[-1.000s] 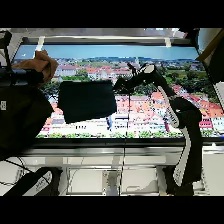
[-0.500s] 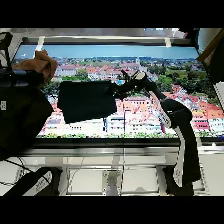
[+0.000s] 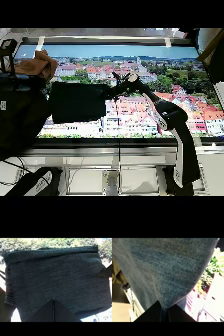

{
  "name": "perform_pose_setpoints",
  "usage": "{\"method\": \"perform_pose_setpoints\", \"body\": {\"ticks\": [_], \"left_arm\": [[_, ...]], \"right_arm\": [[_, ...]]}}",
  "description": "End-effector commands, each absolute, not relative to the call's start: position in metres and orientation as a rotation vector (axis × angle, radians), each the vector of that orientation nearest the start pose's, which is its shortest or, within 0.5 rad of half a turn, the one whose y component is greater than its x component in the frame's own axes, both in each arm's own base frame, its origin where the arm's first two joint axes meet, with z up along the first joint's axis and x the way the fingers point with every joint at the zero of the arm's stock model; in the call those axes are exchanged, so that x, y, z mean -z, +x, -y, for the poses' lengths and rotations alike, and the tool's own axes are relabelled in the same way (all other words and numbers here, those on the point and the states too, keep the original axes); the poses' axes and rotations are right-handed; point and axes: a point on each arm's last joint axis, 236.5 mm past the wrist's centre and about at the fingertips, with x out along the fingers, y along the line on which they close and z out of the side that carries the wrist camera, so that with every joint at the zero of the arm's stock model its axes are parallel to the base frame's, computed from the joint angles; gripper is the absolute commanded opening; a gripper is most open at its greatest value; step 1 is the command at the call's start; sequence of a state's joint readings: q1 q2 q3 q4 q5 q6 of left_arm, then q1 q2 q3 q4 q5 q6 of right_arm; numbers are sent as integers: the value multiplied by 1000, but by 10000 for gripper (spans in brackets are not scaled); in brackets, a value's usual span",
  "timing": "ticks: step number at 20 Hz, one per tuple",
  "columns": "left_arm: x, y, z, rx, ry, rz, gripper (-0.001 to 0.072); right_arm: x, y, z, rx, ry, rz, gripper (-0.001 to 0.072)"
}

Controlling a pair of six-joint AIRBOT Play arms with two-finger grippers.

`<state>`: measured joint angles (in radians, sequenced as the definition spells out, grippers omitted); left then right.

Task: Fold the clothes and pants, and hang the long-sleeved shirts on hangers.

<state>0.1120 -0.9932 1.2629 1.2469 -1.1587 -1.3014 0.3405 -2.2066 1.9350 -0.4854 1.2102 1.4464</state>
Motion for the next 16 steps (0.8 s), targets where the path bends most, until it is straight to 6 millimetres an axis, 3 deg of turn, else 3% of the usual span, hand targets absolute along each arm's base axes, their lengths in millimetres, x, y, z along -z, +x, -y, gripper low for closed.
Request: {"method": "perform_pose_setpoints", "body": {"ticks": [1, 3, 4, 6, 8, 12, 14, 16], "left_arm": [[-193, 372, 26, 219, -35, -765, 41], [-211, 363, 27, 216, -26, -714, 41], [-219, 359, 28, 216, -21, -691, 41], [-235, 349, 29, 213, -11, -647, 41], [-248, 340, 30, 212, -3, -610, 41], [-261, 329, 31, 210, 5, -570, 41], [-262, 328, 31, 209, 1, -568, 41], [-262, 329, 31, 202, -25, -571, 41]], "right_arm": [[42, 491, -324, -837, 657, -1399, 20], [24, 510, -263, -759, 557, -1359, 20], [13, 519, -223, -686, 505, -1335, 20], [-9, 527, -133, -507, 391, -1306, 20], [-35, 522, -36, -303, 312, -1280, 20], [-91, 474, 135, 78, 318, -1195, 20], [-109, 435, 207, 246, 365, -1160, 20], [-115, 389, 263, 383, 449, -1144, 21]]}}
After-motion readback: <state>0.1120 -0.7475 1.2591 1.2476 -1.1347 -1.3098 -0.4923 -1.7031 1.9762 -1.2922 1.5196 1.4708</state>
